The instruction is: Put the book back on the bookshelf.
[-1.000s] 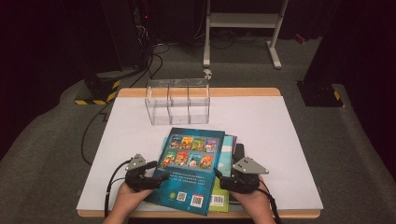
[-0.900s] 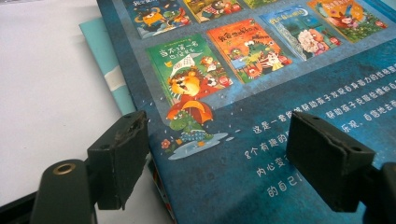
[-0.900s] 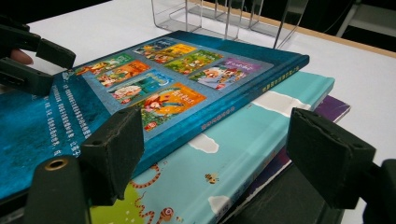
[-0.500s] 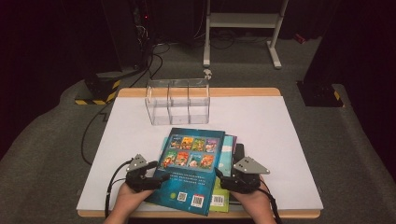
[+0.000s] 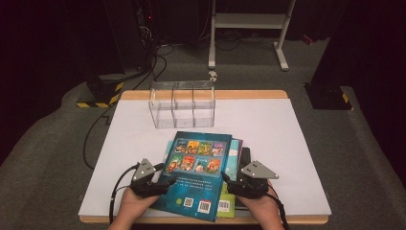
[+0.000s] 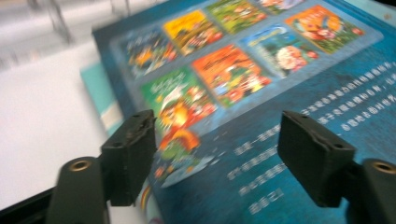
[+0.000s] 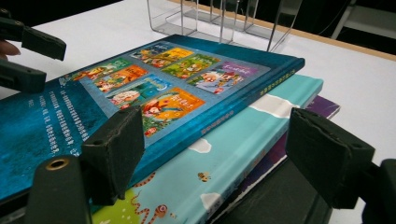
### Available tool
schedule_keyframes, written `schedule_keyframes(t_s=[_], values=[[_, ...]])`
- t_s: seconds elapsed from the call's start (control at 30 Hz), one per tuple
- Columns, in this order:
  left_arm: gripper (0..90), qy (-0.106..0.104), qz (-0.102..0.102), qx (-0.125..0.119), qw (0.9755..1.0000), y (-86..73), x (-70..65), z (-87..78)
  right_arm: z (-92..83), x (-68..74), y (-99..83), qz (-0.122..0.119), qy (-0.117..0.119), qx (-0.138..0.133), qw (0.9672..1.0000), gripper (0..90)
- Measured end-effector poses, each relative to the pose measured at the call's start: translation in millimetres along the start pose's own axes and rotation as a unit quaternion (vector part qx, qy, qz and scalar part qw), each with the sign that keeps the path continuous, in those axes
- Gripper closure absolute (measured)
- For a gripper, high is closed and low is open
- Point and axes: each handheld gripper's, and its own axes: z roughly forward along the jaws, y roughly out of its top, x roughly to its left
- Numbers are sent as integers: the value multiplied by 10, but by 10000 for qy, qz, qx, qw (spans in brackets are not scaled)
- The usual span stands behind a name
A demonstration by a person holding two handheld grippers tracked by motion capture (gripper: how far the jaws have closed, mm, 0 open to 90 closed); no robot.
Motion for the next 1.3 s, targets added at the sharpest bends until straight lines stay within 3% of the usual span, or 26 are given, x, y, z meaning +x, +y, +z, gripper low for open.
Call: schedule_keyframes(t_s=[0.07,0.13,0.27,0.47,0.77,1.1,1.2,1.3], values=[[262,58,-229,-41,9997,2,74,-5,2,-6,-2,5,-2,5,10000,198],[246,-19,-445,57,9990,8,113,7,3,-6,-2,7,-7,21,10000,198],[220,2,-436,268,9987,-59,91,85,-1,-6,2,8,-19,9,10000,199],[197,-19,-602,268,9978,-63,94,105,12,-2,-6,22,-13,35,10000,199],[212,-169,-468,341,9982,-80,27,97,54,8,-20,83,66,128,9999,208],[236,-358,-285,325,9984,-114,-248,144,14,-26,-62,413,-29,280,9988,223],[247,-440,-236,317,9983,-126,-315,162,-4,-32,-96,524,67,307,9981,221],[252,-453,-166,312,9983,-127,-362,187,-11,-69,-100,620,-40,296,9976,213]])
